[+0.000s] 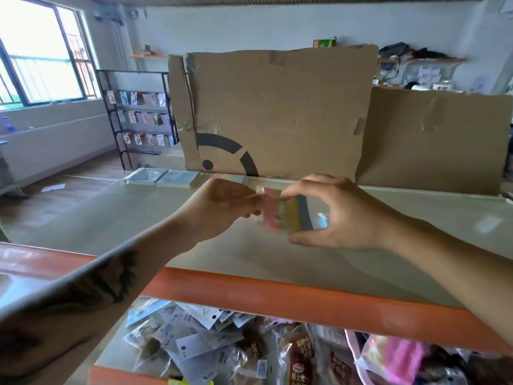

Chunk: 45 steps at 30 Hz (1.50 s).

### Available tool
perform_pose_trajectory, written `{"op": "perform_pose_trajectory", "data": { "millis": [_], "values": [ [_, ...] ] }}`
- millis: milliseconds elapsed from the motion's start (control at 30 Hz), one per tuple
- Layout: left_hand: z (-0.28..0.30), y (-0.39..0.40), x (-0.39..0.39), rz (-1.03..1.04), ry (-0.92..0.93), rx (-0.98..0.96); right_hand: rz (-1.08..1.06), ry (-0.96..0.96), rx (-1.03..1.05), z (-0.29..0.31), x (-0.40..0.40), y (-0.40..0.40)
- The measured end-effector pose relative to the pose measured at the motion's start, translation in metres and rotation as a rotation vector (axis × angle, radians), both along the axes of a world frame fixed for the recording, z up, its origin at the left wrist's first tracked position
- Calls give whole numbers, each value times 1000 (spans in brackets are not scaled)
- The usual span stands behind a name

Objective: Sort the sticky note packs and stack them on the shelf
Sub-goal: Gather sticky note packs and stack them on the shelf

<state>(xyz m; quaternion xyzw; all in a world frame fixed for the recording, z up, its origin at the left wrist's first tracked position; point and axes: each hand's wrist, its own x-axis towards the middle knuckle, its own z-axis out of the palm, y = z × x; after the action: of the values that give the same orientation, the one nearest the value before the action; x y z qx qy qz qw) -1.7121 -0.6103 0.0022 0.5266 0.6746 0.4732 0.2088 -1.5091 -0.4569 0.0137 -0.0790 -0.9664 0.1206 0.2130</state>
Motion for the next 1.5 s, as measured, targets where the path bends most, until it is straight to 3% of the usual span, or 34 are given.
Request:
{"op": "perform_pose_trajectory", "data": {
  "millis": [100, 167, 233, 433, 1033, 1267, 1500],
  "values": [
    [-2, -18, -11, 165, 340, -100, -110, -158, -51, 8, -19, 13],
    [-4, -32, -14, 196, 605, -298, -189, -241, -39, 12, -37, 21],
    [-10, -40, -21, 168, 740, -482, -247, -290, 4, 11, -57, 28],
    [-19, -42, -28, 90, 729, -621, -314, -331, 42, -5, -102, 41],
    [-19, -41, -25, 105, 754, -591, -384, -394, -32, -15, -133, 59],
    [-18, -33, -19, 103, 736, -508, -324, -376, -65, 7, -61, 36],
    [-14, 1, 42, -38, 748, -308, -356, -438, -178, 15, 49, 39]
  ]
}}
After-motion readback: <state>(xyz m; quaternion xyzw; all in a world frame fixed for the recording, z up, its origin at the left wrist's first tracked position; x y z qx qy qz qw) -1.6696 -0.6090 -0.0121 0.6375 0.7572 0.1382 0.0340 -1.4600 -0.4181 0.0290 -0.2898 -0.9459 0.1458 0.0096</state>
